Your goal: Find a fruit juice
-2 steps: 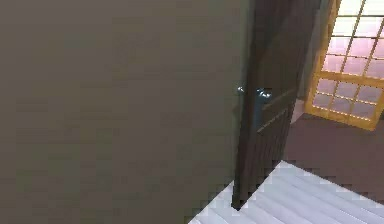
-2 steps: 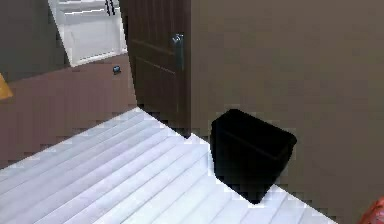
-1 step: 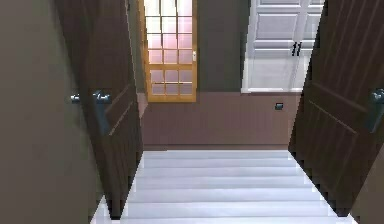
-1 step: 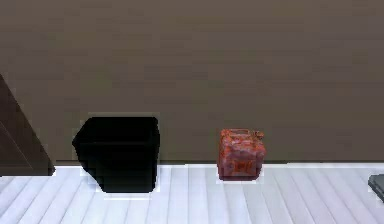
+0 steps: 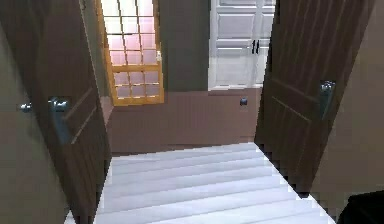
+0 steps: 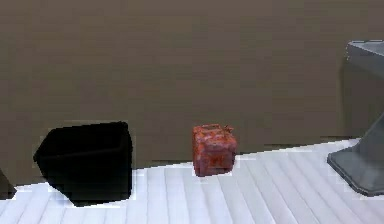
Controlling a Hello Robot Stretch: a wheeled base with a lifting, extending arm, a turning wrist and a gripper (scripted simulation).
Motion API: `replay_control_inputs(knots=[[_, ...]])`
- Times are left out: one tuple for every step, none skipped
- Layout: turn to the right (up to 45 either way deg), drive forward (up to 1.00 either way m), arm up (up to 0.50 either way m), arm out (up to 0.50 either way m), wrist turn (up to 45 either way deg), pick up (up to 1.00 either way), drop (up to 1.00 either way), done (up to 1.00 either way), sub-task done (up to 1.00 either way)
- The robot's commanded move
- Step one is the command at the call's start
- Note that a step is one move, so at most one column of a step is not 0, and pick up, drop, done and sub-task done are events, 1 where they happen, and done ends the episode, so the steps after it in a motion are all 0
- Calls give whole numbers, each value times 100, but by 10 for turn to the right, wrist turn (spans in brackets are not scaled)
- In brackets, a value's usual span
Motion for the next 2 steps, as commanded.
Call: replay_control_inputs(knots=[[0, 100, 0, 0, 0, 0, 0, 0, 0], [0, 100, 0, 0, 0, 0, 0, 0, 0]])
